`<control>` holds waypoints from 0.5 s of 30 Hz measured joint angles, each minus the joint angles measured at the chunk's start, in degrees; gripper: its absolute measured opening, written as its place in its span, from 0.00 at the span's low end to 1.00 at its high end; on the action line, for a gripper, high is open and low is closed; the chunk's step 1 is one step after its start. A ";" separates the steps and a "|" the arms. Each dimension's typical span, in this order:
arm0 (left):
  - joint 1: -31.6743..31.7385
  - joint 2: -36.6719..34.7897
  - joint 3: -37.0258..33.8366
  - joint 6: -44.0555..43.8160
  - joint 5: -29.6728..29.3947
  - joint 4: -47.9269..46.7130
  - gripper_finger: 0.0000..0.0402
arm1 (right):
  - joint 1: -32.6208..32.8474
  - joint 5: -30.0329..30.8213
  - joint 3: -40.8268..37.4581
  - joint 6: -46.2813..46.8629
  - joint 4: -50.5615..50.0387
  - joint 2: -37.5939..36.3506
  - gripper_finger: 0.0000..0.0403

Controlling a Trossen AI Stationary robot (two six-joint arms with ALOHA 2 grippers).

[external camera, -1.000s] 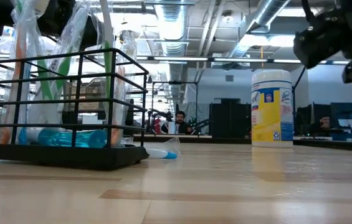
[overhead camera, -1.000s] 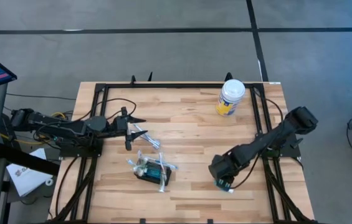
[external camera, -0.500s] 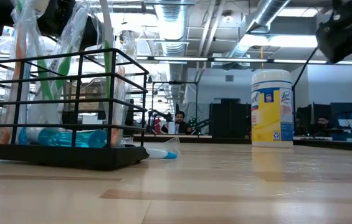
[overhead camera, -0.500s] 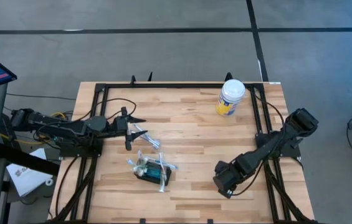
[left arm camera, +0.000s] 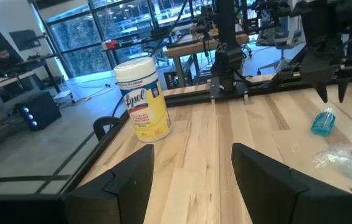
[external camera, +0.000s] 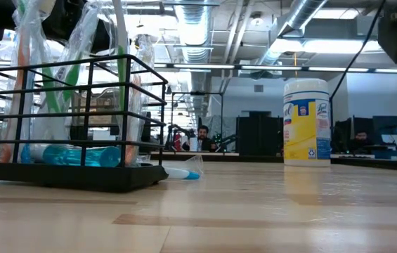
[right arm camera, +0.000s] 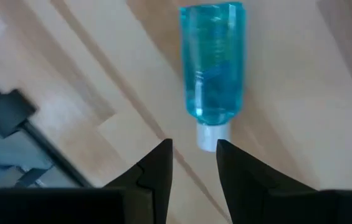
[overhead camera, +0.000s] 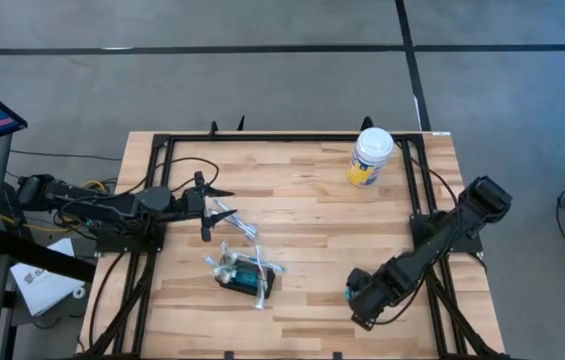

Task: Pick & Place toothbrushing station
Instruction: Put the mouthwash into the mesh organizer

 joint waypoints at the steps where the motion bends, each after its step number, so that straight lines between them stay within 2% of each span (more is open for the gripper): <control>1: 0.00 0.00 0.00 -0.02 0.00 0.09 0.52 | 0.45 0.23 -0.06 0.61 -0.44 0.28 0.29; 8: 0.00 0.02 0.00 0.18 0.00 0.29 0.52 | 2.01 -0.99 0.06 0.93 0.09 5.95 0.29; 15: -0.01 0.02 0.00 -1.37 0.00 0.32 0.52 | 1.36 -2.02 0.03 -0.72 -0.14 7.44 0.36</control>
